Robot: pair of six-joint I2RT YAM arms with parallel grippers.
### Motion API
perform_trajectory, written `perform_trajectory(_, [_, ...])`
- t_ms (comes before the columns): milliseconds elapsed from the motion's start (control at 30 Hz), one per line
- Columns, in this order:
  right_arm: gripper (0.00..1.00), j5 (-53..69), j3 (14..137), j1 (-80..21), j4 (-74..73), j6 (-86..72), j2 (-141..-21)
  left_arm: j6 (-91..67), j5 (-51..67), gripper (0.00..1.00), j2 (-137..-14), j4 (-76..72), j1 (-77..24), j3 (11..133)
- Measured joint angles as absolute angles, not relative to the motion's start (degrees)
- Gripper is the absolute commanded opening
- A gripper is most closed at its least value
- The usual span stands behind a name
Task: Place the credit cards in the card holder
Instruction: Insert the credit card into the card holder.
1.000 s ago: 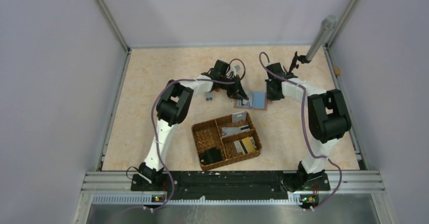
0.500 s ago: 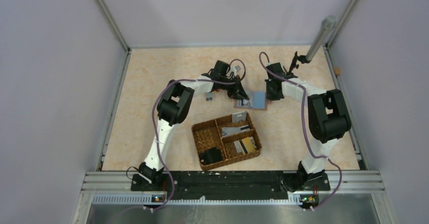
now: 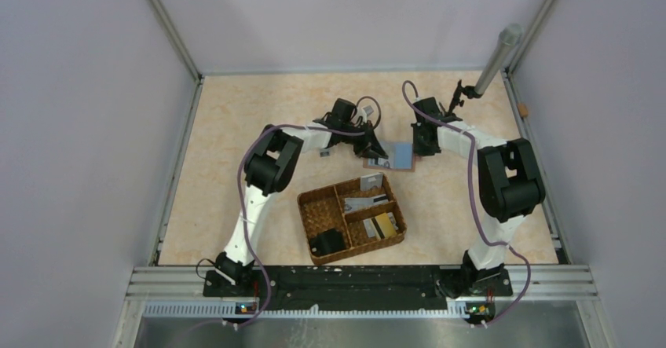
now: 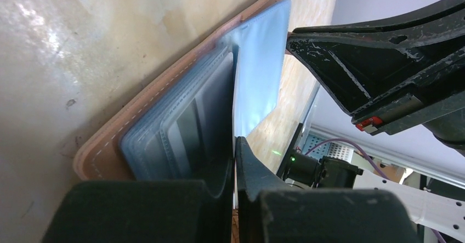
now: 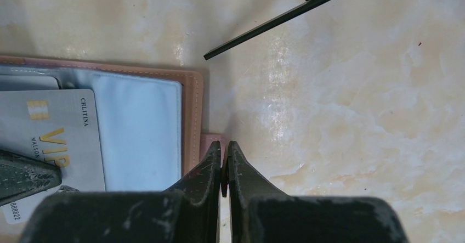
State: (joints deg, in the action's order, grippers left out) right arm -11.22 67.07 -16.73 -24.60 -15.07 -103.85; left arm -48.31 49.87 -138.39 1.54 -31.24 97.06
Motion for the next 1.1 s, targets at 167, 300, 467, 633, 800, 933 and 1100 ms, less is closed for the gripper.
perform_trajectory(167, [0.00,-11.0,67.1,-16.7,-24.5,-15.1,-103.9,-50.7,50.2,0.00,-138.4,-2.1,-31.6,95.4])
perform_trajectory(300, [0.00,-11.0,67.1,-16.7,-24.5,-15.1,-103.9,-52.3,50.2,0.00,-138.4,-4.5,-31.6,94.3])
perform_trajectory(467, [0.00,-10.9,67.1,-16.7,-24.5,-15.1,-103.9,-54.3,50.1,0.00,-138.4,-8.7,-31.6,92.7])
perform_trajectory(633, [0.00,-10.9,67.1,-16.7,-24.4,-15.1,-103.9,-54.8,49.3,0.00,-138.4,-10.1,-31.9,92.7])
perform_trajectory(800, [0.00,-10.8,67.1,-16.7,-24.4,-15.1,-103.9,-55.5,48.3,0.00,-138.4,-11.0,-32.2,92.4])
perform_trajectory(933, [0.00,-10.8,67.1,-16.7,-24.4,-15.1,-103.9,-55.8,47.2,0.00,-138.4,-12.1,-32.3,92.0])
perform_trajectory(1100, [0.00,-10.7,67.1,-16.7,-24.4,-15.1,-103.9,-57.5,46.4,0.00,-138.3,-15.7,-32.3,90.0])
